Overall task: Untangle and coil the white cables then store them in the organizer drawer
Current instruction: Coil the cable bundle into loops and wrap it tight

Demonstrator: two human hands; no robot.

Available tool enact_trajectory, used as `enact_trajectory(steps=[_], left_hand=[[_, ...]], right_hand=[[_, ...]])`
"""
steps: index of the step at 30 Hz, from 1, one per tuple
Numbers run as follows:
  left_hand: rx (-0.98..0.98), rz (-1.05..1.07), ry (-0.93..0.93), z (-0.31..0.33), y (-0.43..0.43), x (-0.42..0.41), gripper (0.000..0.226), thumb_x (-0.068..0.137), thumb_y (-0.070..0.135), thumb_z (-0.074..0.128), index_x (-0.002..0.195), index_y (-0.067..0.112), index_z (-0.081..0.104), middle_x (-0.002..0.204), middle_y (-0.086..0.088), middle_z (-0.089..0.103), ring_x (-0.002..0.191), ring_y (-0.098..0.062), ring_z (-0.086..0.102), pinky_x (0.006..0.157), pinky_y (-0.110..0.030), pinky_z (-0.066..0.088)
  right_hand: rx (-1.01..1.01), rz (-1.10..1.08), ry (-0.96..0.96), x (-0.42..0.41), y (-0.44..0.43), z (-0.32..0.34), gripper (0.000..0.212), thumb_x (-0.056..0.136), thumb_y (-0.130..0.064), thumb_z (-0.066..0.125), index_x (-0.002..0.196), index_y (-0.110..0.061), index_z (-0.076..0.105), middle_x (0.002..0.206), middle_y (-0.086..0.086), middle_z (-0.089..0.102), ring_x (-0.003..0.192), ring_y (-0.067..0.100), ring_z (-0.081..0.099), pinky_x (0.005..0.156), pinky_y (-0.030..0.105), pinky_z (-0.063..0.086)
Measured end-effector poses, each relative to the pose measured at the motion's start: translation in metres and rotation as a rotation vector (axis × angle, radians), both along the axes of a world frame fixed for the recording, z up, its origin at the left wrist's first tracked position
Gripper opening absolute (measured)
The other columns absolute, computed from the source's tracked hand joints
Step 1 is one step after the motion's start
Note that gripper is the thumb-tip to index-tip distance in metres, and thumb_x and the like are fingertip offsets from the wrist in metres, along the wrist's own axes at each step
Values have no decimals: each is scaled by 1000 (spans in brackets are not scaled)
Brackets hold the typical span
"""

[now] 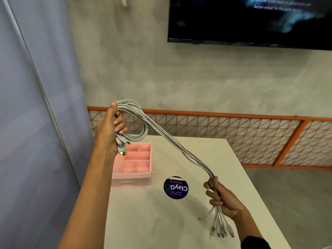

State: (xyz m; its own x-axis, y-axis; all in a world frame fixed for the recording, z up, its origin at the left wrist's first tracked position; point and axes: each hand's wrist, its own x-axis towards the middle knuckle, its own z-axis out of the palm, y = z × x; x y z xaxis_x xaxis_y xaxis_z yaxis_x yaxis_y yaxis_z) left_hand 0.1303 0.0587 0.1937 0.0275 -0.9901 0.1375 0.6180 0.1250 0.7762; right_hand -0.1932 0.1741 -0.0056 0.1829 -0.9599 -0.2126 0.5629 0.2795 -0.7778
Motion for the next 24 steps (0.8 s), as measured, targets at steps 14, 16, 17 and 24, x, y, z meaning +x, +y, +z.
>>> enact_trajectory(steps=[14,16,17,24], left_hand=[[39,89,-44,4,0,1,38,99,29,50,64,18,37,39,11,28,29,-3,23,31,-15,21],[15,77,-108,2,1,-5,37,99,29,50,66,18,37,39,12,29,30,-2,24,31,-15,22],[4,74,-140,1,3,-7,36,99,30,50,66,19,38,40,12,29,30,-2,24,32,-15,22],[-10,67,-143,1,5,-9,38,98,31,51,65,20,38,42,11,30,32,-2,24,33,-16,24]], right_hand=[[26,-1,597,5,-15,7,14,95,-16,54,91,-6,63,77,6,63,66,14,57,64,22,47],[-7,-125,790,8,-22,5,14,92,-16,60,87,-6,68,75,6,67,72,17,60,68,23,48],[-15,-216,818,11,-25,3,14,91,-14,61,84,-5,69,71,7,66,71,19,59,66,23,48],[-11,-433,904,26,-35,4,20,102,-30,40,95,-13,46,80,0,43,75,15,41,65,24,35]])
